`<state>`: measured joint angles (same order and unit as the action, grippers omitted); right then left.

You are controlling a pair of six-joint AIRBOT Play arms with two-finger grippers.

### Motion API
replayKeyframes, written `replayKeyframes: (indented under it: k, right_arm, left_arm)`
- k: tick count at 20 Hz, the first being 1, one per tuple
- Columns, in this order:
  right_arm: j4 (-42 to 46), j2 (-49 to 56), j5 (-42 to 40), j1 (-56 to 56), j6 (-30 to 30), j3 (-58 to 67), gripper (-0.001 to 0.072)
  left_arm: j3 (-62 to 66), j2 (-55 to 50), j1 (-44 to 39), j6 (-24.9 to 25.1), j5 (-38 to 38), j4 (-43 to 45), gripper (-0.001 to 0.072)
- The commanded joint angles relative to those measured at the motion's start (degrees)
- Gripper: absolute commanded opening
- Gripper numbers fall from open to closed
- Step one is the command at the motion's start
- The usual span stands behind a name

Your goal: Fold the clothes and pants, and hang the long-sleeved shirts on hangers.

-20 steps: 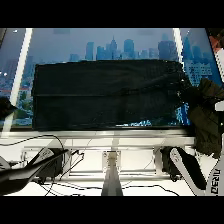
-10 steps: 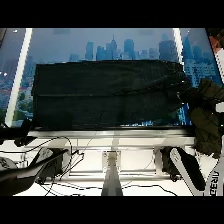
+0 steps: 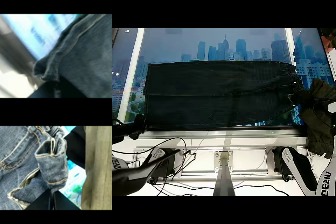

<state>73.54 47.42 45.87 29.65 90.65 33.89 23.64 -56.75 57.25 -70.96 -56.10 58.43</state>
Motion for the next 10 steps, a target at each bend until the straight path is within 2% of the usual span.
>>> replayKeyframes:
  k: [1, 3, 6, 10]
  right_arm:
    - [1.6, -1.0, 3.0, -0.1, -0.3, 1.4, 0.0023]
    - [3.3, -2.6, 6.0, -0.1, -0.3, 3.3, 0.0023]
    - [9.3, -7.2, 14.9, 0.0, -0.3, 5.8, 0.0023]
    - [15.1, -15.1, 26.7, 0.0, -0.3, 5.9, 0.0023]
  left_arm:
    - [1.4, 0.1, -1.9, 7.1, 3.0, -9.4, 0.0024]
    - [5.4, 0.2, -1.9, 7.3, 2.5, -11.0, 0.0024]
    - [13.0, 1.4, -1.8, 7.3, -2.2, -8.2, 0.0024]
    - [16.5, 5.8, -1.4, 7.3, -1.7, -6.0, 0.0022]
